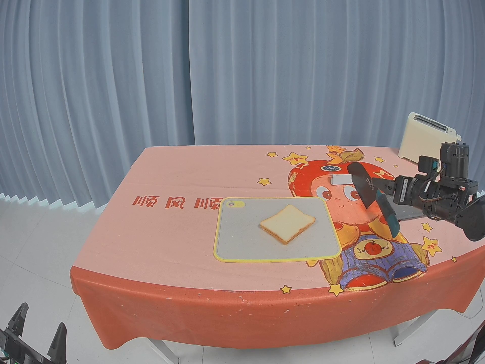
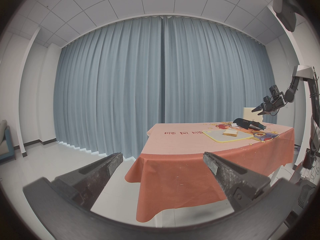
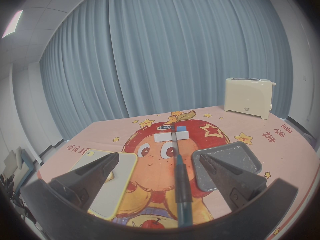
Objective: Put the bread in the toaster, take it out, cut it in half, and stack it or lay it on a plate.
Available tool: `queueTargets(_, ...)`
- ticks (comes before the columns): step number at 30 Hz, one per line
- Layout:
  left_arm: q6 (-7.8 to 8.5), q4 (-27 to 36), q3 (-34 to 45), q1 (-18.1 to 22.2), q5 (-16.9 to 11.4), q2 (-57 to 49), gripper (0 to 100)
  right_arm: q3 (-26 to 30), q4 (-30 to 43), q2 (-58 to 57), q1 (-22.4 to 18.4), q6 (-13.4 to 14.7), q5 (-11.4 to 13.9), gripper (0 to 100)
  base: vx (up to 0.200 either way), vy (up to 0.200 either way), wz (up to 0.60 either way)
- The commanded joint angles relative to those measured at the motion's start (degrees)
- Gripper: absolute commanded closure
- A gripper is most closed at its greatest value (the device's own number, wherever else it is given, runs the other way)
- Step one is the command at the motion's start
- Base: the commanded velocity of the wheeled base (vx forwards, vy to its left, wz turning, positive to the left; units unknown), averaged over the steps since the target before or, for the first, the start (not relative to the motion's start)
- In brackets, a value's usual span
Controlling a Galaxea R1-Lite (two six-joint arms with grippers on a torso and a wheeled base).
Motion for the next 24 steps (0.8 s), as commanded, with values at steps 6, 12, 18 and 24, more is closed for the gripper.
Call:
queueTargets(6,0.0,0.0,0.5,0.0,0.0,0.1,0,0.1,0.0,1.9,-1.2,-0.1,0.7,0,0.0,0.0,0.0)
queueTargets(12,0.0,0.0,0.5,0.0,0.0,0.1,0,0.0,0.0,2.5,-1.1,-0.2,0.7,0,0.0,0.0,0.0)
queueTargets(18,0.0,0.0,0.5,0.0,0.0,0.1,0,0.1,0.0,3.5,-0.9,-0.1,0.7,0,0.0,0.0,0.0)
queueTargets(24,0.0,0.0,0.5,0.0,0.0,0.1,0,-0.2,-0.1,6.0,-0.9,-0.2,0.7,0,0.0,0.0,0.0)
